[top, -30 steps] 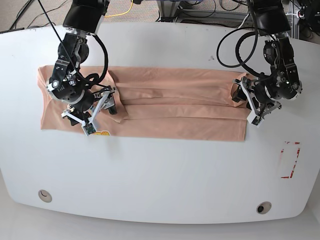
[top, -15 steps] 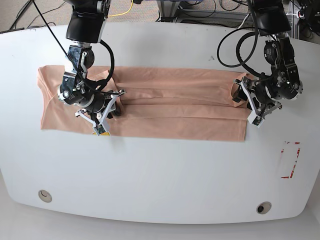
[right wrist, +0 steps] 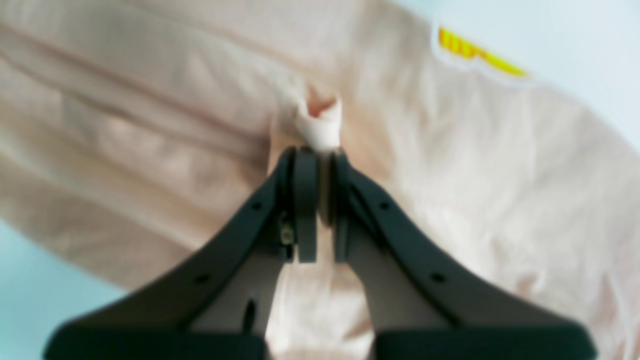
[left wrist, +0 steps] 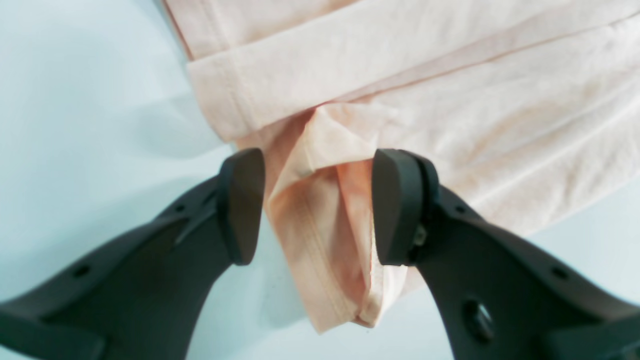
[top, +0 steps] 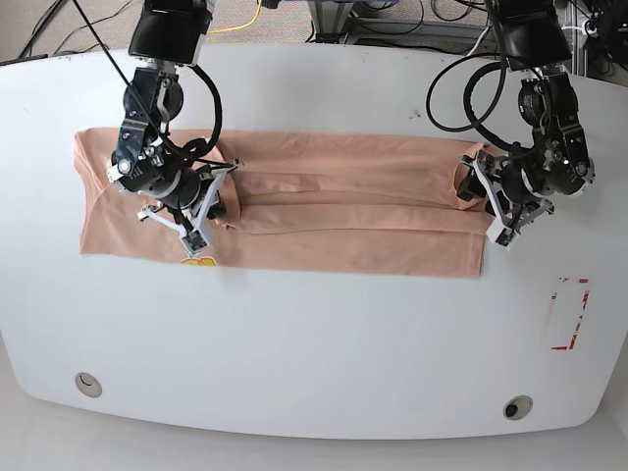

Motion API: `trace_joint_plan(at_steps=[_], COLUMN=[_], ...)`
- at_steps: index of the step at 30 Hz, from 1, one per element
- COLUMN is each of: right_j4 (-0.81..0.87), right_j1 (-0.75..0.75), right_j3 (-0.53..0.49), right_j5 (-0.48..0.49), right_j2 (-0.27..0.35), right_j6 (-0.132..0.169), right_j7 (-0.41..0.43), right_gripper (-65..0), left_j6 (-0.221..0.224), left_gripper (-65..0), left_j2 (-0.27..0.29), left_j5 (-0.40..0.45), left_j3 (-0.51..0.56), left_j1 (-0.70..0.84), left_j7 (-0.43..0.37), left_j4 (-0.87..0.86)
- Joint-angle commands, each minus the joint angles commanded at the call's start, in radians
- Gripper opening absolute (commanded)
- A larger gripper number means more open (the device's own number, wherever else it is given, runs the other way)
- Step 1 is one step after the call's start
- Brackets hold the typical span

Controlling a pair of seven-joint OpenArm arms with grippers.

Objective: Layout the t-shirt on the table in an organized manner, then fold the t-shirt properly

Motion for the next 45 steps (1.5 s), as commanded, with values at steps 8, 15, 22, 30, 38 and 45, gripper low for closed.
trace_joint_plan(at_steps=[8, 15, 22, 30, 38, 45], right_j4=[0.012, 0.014, 0.015, 0.141, 0.180, 0.017], right_j1=[-0.058, -0.107, -0.141, -0.147, -0.094, 0.003], right_j3=[0.000, 0.000, 0.000, 0.006, 0.009, 0.069], right_j5=[0.000, 0.000, 0.000, 0.000, -0.006, -0.006], right_j2=[0.000, 0.000, 0.000, 0.000, 0.006, 0.009], right_j6=[0.000, 0.000, 0.000, 0.000, 0.000, 0.000], right_j7=[-0.002, -0.002, -0.002, -0.002, -0.002, 0.003], right_gripper=[-61.5, -61.5, -61.5, -46.5, -27.6, -31.4], left_j6=[0.000, 0.000, 0.000, 0.000, 0.000, 0.000], left_gripper=[-33.1, -33.1, -33.1, -33.1, -32.8, -27.1], left_j2=[0.000, 0.000, -0.011, -0.014, -0.002, 0.058], left_j5=[0.000, 0.000, 0.002, 0.000, -0.008, -0.006], left_j3=[0.005, 0.005, 0.005, 0.005, -0.049, -0.147], left_j1=[-0.002, -0.003, -0.014, -0.015, -0.052, -0.130], left_j7=[0.000, 0.000, 0.000, 0.000, 0.006, 0.071], left_j4=[-0.002, -0.002, -0.002, -0.002, -0.003, -0.074])
